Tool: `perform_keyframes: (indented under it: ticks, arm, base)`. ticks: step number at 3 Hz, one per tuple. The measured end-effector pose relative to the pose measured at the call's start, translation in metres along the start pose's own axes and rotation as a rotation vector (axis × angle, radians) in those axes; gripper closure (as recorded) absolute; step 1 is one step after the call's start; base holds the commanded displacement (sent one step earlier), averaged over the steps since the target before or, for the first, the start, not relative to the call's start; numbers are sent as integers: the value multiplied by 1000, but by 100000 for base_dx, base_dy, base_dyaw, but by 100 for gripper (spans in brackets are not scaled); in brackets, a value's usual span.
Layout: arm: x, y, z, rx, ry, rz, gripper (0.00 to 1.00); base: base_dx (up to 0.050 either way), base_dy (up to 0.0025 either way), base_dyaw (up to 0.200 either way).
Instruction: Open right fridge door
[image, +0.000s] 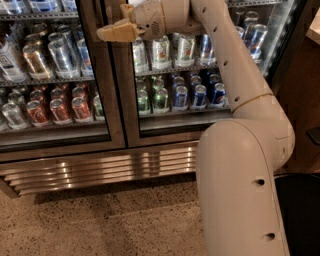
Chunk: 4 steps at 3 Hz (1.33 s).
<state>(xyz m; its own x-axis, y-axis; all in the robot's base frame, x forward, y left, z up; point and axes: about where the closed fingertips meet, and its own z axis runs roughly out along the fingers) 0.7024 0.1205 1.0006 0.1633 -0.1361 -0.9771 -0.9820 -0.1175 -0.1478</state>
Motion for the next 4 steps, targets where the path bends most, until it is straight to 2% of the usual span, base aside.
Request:
perform_keyframes:
  ticks: [1, 2, 3, 4]
  arm:
    - [0, 0, 0, 0, 0, 0, 90]
    - [0, 0, 0, 0, 0, 0, 100]
    - [0, 0, 0, 0, 0, 0, 100]
    - [0, 0, 0, 0, 0, 0, 82]
  base:
    - [0, 0, 0]
    - [0, 0, 0]
    - [0, 0, 0]
    - [0, 0, 0]
